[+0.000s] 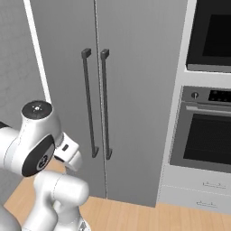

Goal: Grab a lemon wedge from the fridge and one ice cube from the ice bowl, and put them in the glass of lemonade.

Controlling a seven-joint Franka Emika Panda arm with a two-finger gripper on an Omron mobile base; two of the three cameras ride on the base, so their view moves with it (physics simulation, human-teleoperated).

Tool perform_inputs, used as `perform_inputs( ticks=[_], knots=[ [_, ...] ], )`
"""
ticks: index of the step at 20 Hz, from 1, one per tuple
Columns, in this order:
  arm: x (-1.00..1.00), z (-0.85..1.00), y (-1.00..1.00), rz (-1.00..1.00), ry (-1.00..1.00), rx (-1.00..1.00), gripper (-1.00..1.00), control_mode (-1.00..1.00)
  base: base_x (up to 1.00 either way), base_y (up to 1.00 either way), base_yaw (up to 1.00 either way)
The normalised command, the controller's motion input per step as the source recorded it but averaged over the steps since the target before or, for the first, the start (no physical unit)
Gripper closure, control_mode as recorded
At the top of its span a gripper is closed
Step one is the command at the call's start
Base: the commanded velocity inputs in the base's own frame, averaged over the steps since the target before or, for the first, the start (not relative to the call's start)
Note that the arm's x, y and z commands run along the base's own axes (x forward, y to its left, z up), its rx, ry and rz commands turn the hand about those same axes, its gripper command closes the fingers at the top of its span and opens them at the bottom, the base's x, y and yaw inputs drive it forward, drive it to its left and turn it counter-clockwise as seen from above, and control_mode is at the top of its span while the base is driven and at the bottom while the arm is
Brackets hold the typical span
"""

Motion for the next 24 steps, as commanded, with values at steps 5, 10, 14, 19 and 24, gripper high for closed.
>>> perform_inputs(
  ticks=[5,10,14,19,24],
  knots=[
    [0.19,0.0,0.27,0.0,-0.09,-0.02,-1.0,-1.0,0.0,0.0,0.0],
    [0.13,0.0,0.32,0.0,-0.01,-0.03,-1.0,-1.0,0.0,0.0,0.0],
    [0.13,0.0,0.2,0.0,-0.05,-0.02,-1.0,-1.0,0.0,0.0,0.0],
    [0.39,0.0,-0.03,0.0,-0.14,0.0,-1.0,-1.0,0.0,0.0,0.0],
    [0.72,0.14,-0.26,0.0,-0.18,0.0,-1.0,-1.0,0.0,0.0,0.0]
  ],
)
